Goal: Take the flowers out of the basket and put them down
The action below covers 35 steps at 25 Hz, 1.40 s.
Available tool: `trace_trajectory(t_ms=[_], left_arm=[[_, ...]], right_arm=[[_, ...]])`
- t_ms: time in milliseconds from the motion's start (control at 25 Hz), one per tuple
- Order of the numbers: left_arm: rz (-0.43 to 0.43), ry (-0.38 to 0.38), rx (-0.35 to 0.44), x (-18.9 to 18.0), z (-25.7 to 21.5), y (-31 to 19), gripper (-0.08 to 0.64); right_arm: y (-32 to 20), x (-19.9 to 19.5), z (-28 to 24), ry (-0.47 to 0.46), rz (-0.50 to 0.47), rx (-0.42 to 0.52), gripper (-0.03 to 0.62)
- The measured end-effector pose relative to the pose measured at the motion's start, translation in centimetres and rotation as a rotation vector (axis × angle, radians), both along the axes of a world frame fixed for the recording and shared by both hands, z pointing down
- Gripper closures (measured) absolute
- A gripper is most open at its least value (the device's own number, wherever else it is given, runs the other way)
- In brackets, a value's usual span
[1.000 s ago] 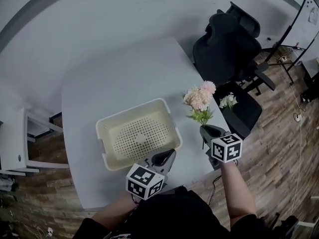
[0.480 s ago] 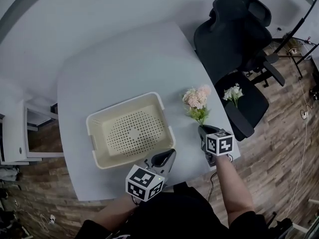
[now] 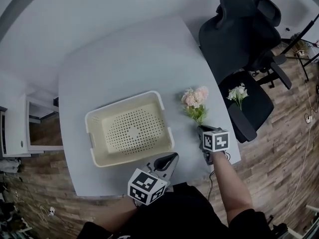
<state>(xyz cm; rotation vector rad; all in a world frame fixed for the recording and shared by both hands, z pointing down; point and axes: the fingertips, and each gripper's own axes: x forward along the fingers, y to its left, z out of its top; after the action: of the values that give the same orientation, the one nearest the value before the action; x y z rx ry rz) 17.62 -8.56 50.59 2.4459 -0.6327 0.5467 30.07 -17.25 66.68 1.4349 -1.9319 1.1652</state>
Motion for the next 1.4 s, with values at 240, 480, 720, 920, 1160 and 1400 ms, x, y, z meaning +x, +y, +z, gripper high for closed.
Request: trace_trajectory(t_ms=[240,480,720,920,1160,1400], left_arm=[[-0.033,-0.006,0.002,-0.4,0.1,0.6,0.554],[-0.066,-0.012,0.008,-0.8,-0.2,1.3,0.553],[-0.092,-0.019,0.020,-1.4,-0.6,1.9,0.553],[-0.110,-0.033,0.041,-1.7,-1.4,2.8,0.554],[-0.143,-0.038,0.073,-2.0,-2.4,4.3,0.553],[-0.202,-0.020,0.114,-3.3,-3.8,5.3,0.553]], right_arm=[[0.0,-0.1,0.8,0.005,0.021,-0.025,0.546],[0.1,-0.1,1.2,-0.025,0.046,-0.037,0.546],[0.2,-0.2,1.1,-0.041,0.053,-0.027,0.546],[0.5,-0.3,0.6,-0.088,0.065,-0.017,0.467],[1.3,0.4,-1.7,-0.043,0.059,0.075,0.460],[1.7,-0.2,-9.9,-0.034,0.017,0.310,0.552]])
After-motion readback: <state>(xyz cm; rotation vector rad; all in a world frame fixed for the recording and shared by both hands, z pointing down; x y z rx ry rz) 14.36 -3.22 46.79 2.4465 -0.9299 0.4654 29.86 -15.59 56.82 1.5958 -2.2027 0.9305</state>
